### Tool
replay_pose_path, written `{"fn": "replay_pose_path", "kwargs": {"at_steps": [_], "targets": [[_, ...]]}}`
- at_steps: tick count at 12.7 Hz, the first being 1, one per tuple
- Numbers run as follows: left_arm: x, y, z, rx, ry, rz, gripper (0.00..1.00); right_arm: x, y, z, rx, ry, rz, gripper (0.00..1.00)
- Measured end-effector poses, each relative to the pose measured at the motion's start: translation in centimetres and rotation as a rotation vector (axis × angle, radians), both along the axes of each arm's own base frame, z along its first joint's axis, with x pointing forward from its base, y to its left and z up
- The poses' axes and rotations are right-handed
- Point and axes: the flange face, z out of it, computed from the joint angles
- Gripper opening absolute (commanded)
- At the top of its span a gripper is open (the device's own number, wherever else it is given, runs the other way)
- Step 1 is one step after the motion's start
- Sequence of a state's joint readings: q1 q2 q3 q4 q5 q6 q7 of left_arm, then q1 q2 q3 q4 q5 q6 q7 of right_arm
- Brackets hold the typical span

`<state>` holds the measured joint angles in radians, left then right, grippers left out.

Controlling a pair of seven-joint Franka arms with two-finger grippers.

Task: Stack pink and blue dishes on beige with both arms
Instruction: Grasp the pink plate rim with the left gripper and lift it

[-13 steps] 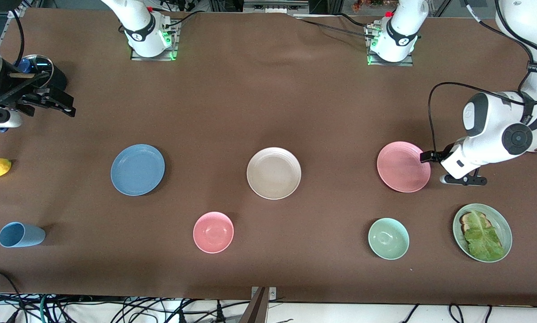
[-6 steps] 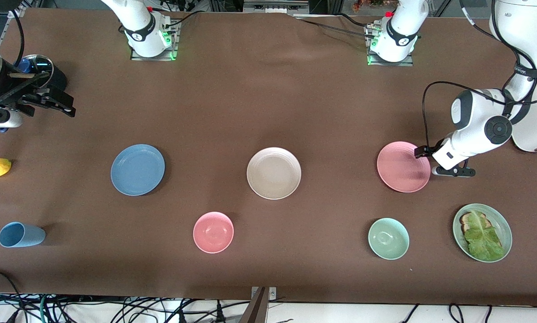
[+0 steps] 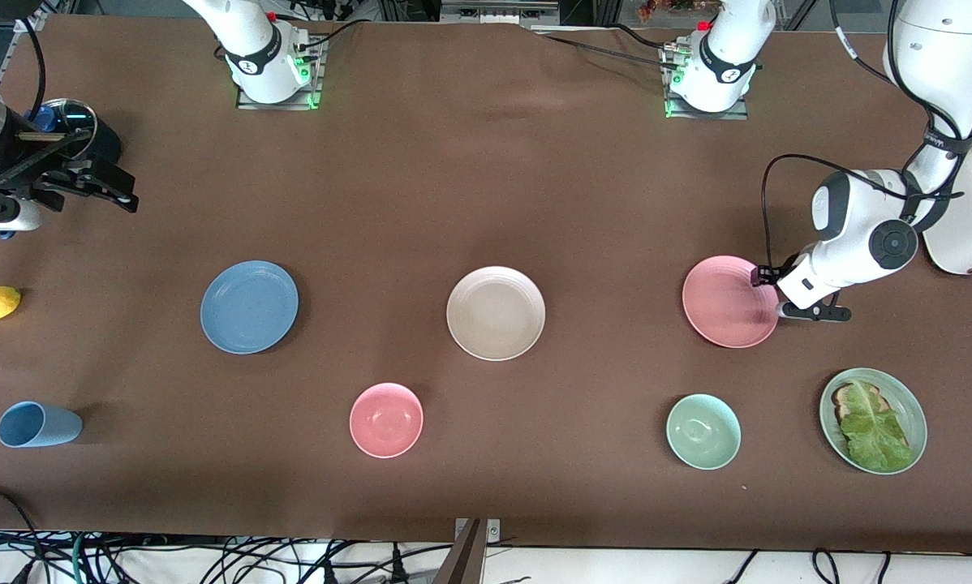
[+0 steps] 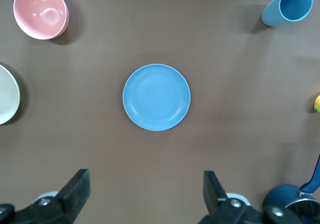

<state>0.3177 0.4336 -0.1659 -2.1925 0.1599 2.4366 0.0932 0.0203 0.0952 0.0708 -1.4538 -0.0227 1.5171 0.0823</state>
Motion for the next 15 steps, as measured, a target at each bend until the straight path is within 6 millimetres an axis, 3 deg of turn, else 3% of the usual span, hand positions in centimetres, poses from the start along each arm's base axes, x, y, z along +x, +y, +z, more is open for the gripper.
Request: {"fn": "replay_pose_path", "kwargs": {"at_steps": [3,7,10,15], "targets": [[0.4,0.8,0.5,0.0,-0.011,0.0,0.0,0.3,-0.1,0.2,0.002,-0.023,-0.002,1.0],[1.5,0.5,1.8,-0.006,0.023,0.002,0.0,0.6,-0.4,-0.1,0.002,-0.031,-0.009,1.0],[3.9,-1.8,4.7,-0.046,0.061,0.013,0.0,1.2,-1.2,-1.2,0.001,-0.011,-0.022,1.0],[5.8,-7.7,8.1,-0.1,0.11,0.076,0.0,1.3,-1.2,-1.4,0.001,-0.009,-0.023,1.0]]}}
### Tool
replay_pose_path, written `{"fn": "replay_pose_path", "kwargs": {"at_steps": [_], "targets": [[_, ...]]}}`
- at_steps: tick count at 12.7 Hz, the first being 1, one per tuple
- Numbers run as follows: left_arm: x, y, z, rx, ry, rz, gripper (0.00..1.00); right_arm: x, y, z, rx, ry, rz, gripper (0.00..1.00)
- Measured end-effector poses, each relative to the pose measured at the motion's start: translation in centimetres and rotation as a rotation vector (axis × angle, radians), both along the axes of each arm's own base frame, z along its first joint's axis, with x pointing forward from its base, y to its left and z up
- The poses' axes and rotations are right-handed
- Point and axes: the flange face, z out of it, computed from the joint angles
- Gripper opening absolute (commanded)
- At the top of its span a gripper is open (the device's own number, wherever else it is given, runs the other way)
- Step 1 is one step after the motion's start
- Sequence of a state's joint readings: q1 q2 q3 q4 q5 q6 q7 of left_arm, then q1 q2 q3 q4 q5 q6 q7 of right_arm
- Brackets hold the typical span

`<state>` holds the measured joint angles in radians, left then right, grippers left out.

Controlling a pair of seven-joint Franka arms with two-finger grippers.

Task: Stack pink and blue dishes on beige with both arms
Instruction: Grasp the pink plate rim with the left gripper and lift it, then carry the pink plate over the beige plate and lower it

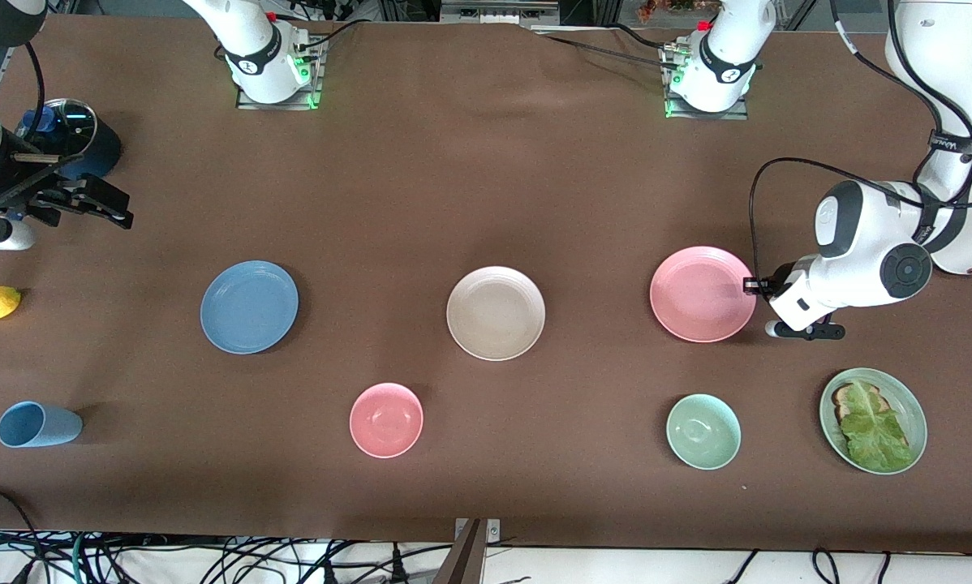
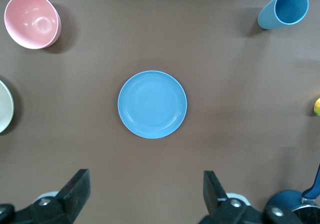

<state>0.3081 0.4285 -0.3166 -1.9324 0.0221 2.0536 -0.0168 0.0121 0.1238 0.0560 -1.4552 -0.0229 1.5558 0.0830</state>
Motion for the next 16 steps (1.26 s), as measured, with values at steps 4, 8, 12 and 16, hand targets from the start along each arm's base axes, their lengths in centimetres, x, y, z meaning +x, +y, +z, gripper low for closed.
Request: {"fn": "replay_pose_path", "kwargs": {"at_steps": [4,8,12,16], "targets": [[2.1,-4.8,4.8,-0.088,0.014,0.093,0.0,0.0,0.1,0.0,0.0,-0.001,0.001,1.0],[2.5,-12.8,7.2,-0.084,0.008,0.169,0.0,0.0,0.0,0.0,0.0,-0.001,0.001,1.0],[2.3,-21.8,5.7,-0.074,0.044,0.2,0.0,0.0,-0.1,0.0,0.0,-0.001,-0.001,1.0],[0.6,-30.3,2.3,-0.075,0.05,0.219,0.0,0.1,-0.2,0.0,0.0,-0.004,-0.003,1.0]]}}
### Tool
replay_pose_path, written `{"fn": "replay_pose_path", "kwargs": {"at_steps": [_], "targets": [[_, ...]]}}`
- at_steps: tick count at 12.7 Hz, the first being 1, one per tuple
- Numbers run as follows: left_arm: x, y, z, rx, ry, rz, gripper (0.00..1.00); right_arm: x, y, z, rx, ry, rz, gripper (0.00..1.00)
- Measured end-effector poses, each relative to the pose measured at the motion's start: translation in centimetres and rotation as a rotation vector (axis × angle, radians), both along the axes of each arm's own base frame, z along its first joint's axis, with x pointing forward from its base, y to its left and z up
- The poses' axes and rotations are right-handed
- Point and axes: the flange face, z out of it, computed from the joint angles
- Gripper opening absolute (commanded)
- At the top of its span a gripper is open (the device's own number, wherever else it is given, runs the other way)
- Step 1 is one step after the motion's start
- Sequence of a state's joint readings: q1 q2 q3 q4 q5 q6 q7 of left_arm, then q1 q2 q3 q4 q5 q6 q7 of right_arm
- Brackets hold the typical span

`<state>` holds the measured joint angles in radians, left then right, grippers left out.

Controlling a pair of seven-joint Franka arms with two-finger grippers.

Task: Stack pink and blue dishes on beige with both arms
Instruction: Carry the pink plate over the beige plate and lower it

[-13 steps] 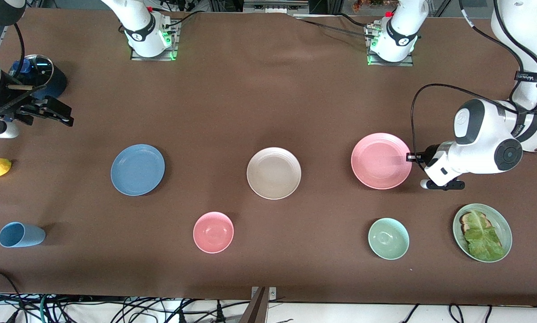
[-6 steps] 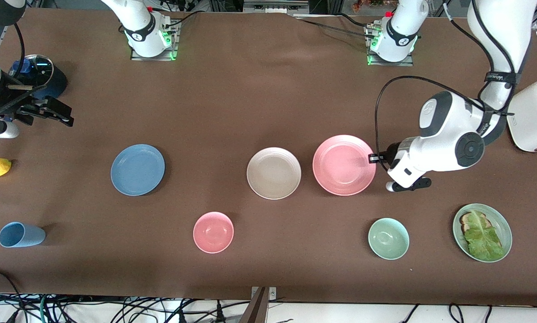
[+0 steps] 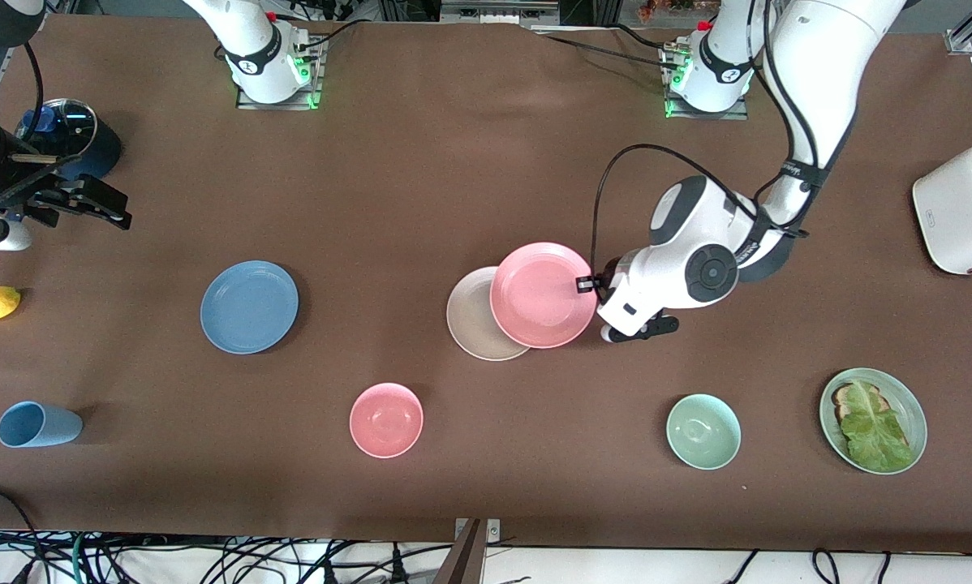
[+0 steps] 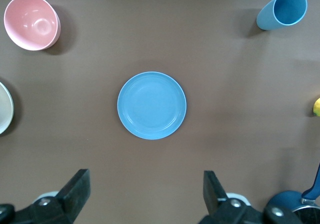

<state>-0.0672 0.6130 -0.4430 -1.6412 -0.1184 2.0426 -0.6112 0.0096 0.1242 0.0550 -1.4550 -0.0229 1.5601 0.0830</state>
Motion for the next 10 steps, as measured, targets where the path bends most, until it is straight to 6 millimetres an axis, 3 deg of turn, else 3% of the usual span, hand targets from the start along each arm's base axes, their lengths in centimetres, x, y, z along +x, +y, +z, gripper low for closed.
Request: {"fn": "replay_pose_path", "kwargs": {"at_steps": [4,10], "targets": [[-1.6,-4.4,-2.6,0.004,-0.011,0.021,0.0,0.1,0.0,-0.1,0.0,0.002,0.006,1.0],[0.4,-4.3,-3.7,0.022,-0.036,0.046,0.0,0.3,0.0,-0.6,0.003,0.012,0.113,1.0]]}}
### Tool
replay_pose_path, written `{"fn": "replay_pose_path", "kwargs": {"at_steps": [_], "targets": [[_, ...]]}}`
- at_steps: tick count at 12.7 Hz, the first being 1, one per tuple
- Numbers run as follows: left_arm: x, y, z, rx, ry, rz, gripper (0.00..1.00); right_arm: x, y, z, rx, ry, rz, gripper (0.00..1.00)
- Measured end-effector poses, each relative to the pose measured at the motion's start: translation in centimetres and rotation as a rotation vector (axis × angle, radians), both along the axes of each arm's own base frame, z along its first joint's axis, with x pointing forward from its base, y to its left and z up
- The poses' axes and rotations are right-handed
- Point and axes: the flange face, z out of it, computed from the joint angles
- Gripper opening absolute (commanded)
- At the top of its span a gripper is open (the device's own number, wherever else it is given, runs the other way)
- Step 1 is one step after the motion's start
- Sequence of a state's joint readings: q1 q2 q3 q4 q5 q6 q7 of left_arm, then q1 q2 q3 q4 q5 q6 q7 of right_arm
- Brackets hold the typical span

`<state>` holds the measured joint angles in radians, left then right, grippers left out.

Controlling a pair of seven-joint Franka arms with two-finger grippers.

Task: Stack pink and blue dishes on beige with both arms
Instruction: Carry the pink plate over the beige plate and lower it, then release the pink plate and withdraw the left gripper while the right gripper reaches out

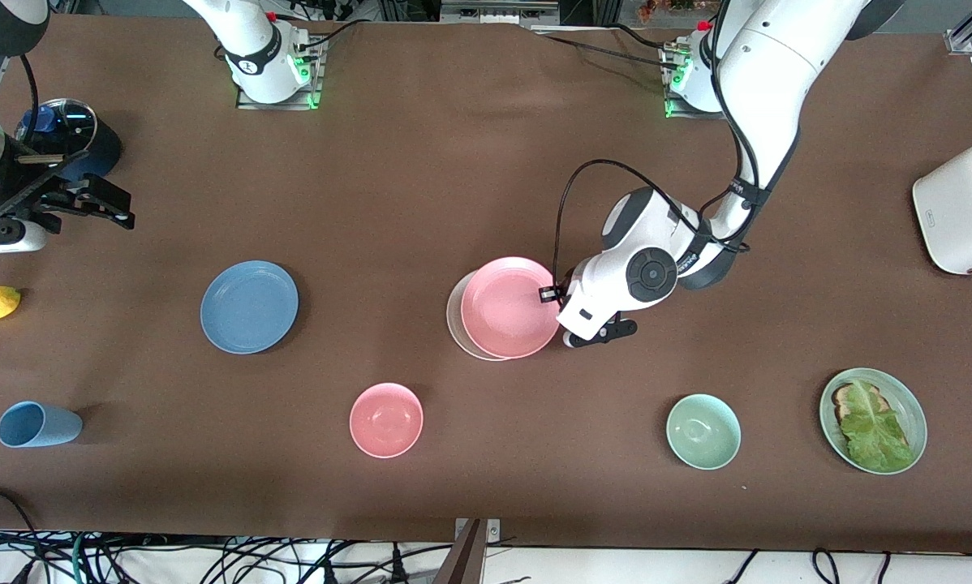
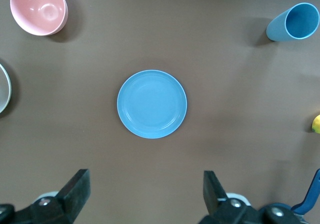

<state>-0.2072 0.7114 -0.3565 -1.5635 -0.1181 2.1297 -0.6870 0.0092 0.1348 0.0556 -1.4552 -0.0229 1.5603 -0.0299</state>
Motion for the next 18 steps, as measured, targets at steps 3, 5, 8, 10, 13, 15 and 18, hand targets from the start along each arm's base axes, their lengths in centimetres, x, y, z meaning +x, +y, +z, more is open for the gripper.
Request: {"fn": "replay_pose_path", "kwargs": {"at_steps": [3,5,8,10,13,15,18], "targets": [[-0.1,-0.8,-0.6,0.002,0.005,-0.002,0.74,0.4,0.0,-1.2,0.0,0.022,0.013,1.0],[0.3,-0.7,-0.3,0.0,-0.002,0.006,1.0,1.3,0.1,-3.3,0.0,0.054,0.016,1.0],[1.3,-0.6,1.0,-0.007,-0.025,0.035,1.0,1.8,-0.3,-4.4,0.0,0.072,0.01,1.0],[1.9,0.0,1.7,-0.002,-0.032,0.05,1.0,1.8,-1.1,-4.4,0.0,0.075,-0.002,1.0],[2.9,1.9,3.0,0.022,-0.039,0.071,1.0,1.7,-1.9,-5.1,0.0,0.101,-0.009,1.0],[3.6,3.5,4.3,0.04,-0.044,0.085,1.0,2.4,-2.0,-7.3,0.001,0.131,-0.008,1.0],[4.8,7.7,5.9,0.084,-0.034,0.113,1.0,3.8,-2.0,-12.2,0.003,0.152,-0.006,1.0]]}}
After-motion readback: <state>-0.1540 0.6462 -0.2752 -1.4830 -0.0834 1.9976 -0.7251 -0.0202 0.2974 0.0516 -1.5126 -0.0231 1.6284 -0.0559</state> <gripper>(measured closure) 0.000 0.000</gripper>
